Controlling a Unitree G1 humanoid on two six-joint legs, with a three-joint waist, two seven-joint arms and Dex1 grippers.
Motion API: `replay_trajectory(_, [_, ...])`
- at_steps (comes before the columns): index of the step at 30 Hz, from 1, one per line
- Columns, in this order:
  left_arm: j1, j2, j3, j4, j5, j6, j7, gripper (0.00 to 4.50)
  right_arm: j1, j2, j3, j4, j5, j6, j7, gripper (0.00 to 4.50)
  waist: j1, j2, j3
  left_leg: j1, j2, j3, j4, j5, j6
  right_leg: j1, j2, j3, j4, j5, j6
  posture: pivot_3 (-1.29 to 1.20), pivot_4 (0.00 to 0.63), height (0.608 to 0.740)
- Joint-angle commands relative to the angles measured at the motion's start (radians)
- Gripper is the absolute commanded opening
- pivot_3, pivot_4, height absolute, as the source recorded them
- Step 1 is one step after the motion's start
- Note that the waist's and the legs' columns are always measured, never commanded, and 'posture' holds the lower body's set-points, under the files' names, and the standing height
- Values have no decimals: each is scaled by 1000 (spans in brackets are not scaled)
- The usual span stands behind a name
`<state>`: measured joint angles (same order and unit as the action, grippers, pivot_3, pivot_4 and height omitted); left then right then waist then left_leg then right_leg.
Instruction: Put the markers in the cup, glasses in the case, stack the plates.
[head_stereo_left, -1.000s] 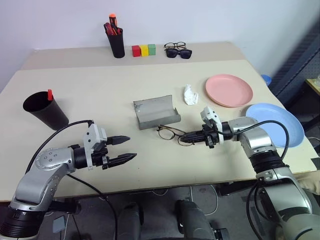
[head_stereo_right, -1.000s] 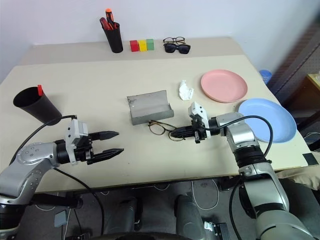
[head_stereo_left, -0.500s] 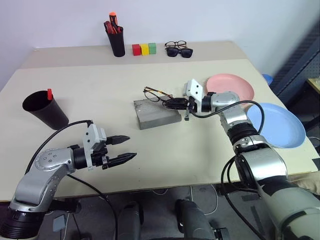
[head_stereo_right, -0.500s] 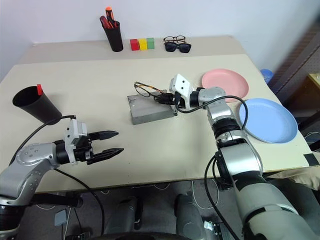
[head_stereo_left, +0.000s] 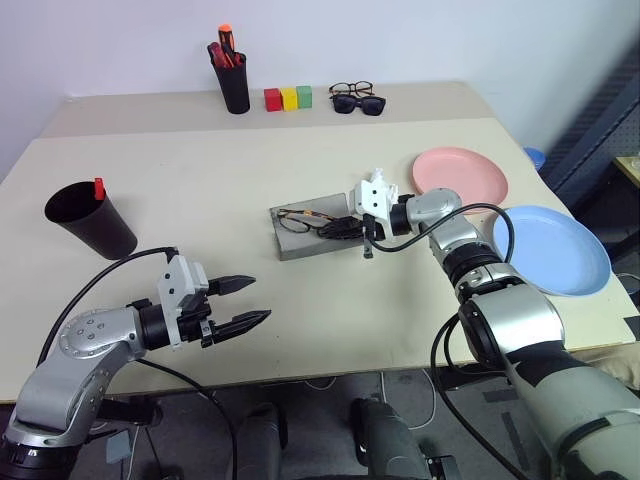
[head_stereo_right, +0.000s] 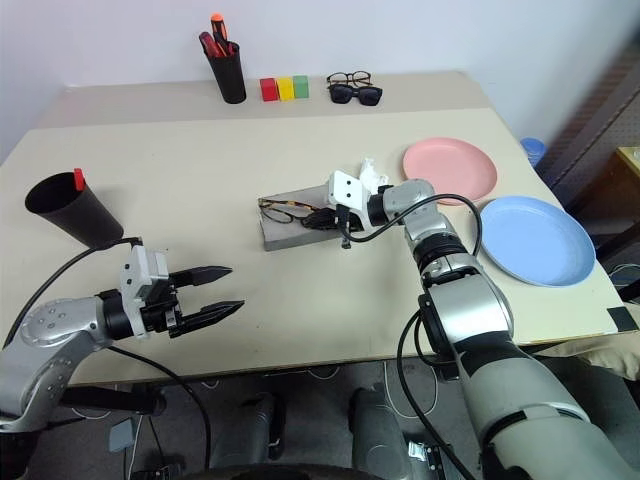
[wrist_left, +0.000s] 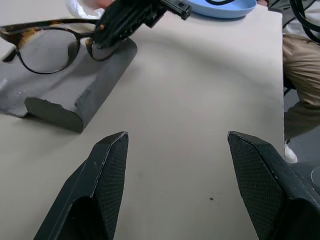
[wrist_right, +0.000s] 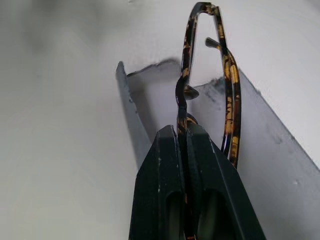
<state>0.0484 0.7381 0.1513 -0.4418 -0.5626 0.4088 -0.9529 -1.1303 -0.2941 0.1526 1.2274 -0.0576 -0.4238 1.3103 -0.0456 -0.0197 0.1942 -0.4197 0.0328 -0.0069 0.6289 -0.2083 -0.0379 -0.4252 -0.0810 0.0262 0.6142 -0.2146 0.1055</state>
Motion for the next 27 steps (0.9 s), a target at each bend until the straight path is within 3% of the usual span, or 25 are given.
replay_trajectory(1, [7,5,28,-30,-16,-4,3,3236,-1,-20,-7,-15,3,18,55,98,-1,0,0,0,0,0,0,0,0,0,0,0,0,0,0,0,150,740])
replay_trajectory(15, [-4,4,20,-17,-17,-9,-8,3236,-33,-71,-18,-2,-3,79,126,98,0,0,0,0,0,0,0,0,0,0,0,0,0,0,0,0,150,740])
replay_trajectory(27, [33,19,69,-39,-49,-9,-27,3236,-51,-52,-19,25,-6,148,183,98,-1,0,0,0,0,0,0,0,0,0,0,0,0,0,0,0,150,740])
